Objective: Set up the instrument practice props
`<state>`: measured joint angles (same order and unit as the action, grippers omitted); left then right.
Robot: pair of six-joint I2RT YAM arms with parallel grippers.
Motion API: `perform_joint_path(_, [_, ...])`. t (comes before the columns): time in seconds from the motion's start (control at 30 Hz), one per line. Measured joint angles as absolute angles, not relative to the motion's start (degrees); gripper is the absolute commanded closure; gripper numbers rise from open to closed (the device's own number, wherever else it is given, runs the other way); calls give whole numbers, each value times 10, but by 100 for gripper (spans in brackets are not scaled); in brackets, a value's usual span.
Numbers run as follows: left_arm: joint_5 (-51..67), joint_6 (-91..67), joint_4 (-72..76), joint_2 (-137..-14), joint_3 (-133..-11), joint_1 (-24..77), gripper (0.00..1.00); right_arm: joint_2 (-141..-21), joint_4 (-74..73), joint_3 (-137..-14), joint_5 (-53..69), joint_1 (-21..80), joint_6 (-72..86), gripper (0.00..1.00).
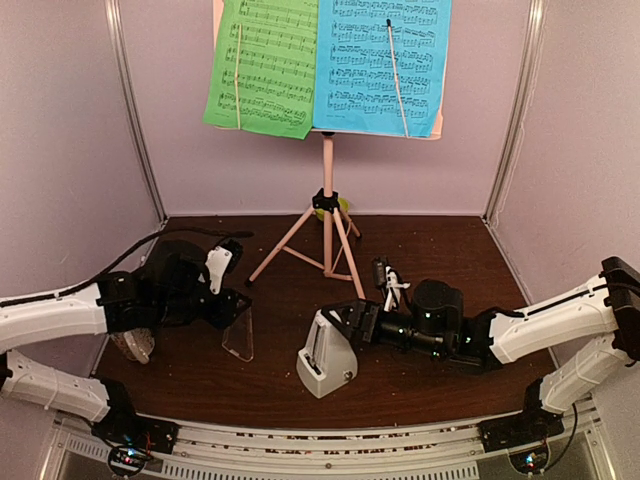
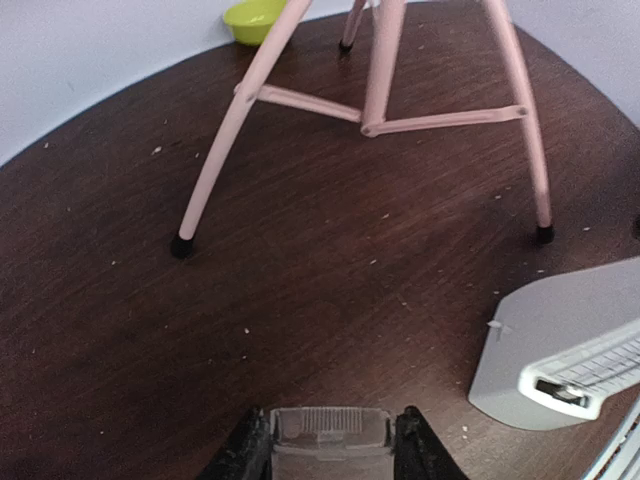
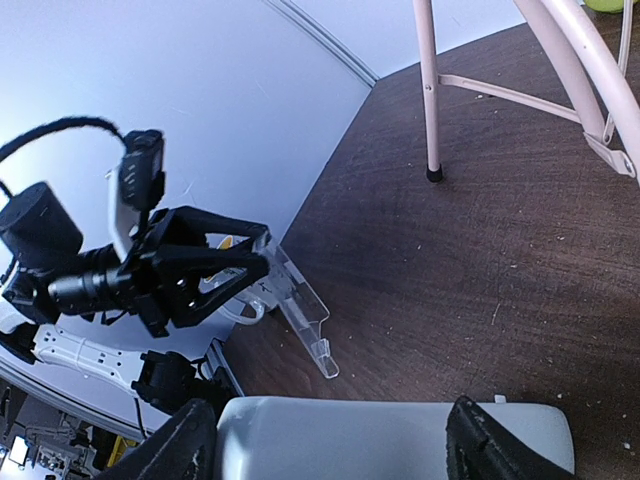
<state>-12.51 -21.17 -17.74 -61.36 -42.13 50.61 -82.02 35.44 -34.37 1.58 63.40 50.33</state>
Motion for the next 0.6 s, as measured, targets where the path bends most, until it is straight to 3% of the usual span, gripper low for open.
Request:
perform_joint_path(0.23, [-64, -213, -258, -802, -552, 406, 88, -820, 349, -347, 16, 634, 501, 21])
perform_joint_path(0.47, [-42, -209, -263, -914, -598, 384, 74, -814, 324, -356, 15, 634, 494, 18])
perform_joint_path(0.6, [-33, -209, -256, -918, -598, 379, 50, -811, 305, -364, 14, 633, 488, 15])
